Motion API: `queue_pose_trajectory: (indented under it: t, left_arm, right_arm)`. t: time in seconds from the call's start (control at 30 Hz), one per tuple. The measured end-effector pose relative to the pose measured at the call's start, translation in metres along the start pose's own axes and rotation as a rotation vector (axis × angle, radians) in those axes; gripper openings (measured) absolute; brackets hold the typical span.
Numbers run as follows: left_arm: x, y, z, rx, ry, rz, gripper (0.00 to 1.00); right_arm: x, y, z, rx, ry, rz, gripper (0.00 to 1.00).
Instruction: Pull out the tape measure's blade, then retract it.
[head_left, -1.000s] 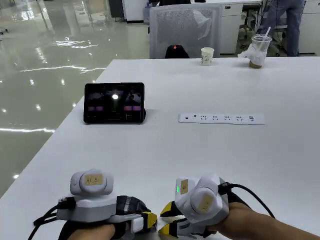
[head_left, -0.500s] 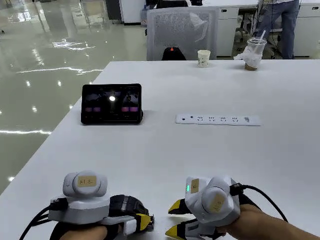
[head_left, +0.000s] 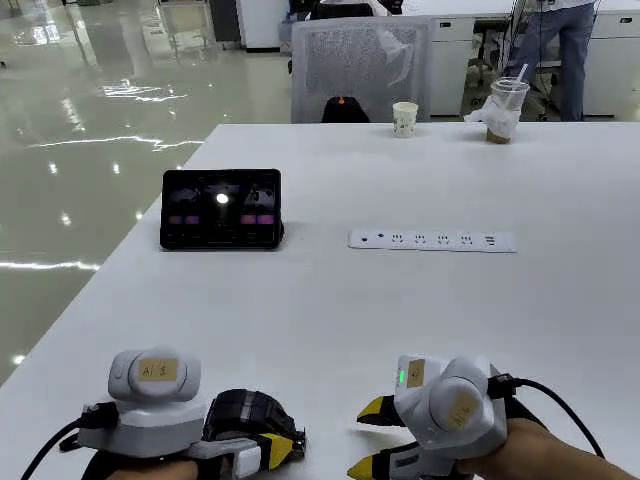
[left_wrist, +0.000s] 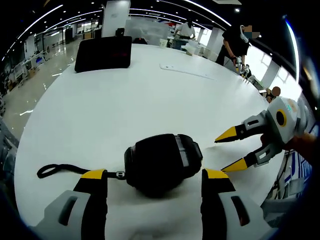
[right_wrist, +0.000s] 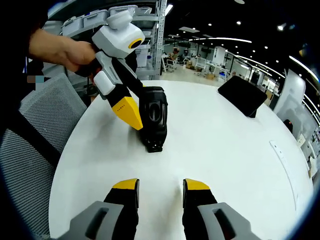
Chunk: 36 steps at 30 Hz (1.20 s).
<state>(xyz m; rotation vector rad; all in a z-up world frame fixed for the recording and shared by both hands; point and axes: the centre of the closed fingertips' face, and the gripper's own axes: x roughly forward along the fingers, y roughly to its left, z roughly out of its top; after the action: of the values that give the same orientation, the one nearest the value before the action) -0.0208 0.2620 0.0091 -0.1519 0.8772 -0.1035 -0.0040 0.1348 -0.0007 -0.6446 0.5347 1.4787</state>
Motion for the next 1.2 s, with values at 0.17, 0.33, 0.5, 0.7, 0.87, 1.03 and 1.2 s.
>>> queue_pose_trajectory:
  t: [0.17, 0.33, 0.5, 0.7, 0.87, 1.03, 1.2]
  left_arm:
    - [-0.004, -0.001, -0.002, 0.017, -0.009, -0.013, 0.74]
    - [-0.006, -0.002, -0.003, 0.023, -0.017, -0.024, 0.74]
    - [-0.01, -0.003, -0.004, 0.04, -0.019, -0.031, 0.75]
    - [-0.013, -0.005, -0.006, 0.062, -0.03, -0.048, 0.75]
    - [-0.015, -0.007, -0.005, 0.08, -0.044, -0.067, 0.76]
    - [-0.017, -0.01, -0.007, 0.107, -0.051, -0.093, 0.77]
    - [-0.019, -0.011, -0.009, 0.134, -0.053, -0.104, 0.79]
  right_arm:
    - [-0.007, 0.0, -0.004, 0.013, 0.0, -0.016, 0.35]
    - [-0.014, 0.0, -0.008, 0.027, 0.001, -0.032, 0.37]
    - [-0.022, 0.003, -0.015, 0.044, 0.002, -0.049, 0.39]
    - [-0.032, 0.003, -0.023, 0.078, 0.0, -0.075, 0.41]
    - [-0.041, 0.002, -0.027, 0.107, -0.007, -0.102, 0.44]
    - [-0.05, 0.001, -0.032, 0.146, -0.013, -0.128, 0.47]
    - [-0.057, 0.001, -0.033, 0.168, -0.022, -0.151, 0.5]
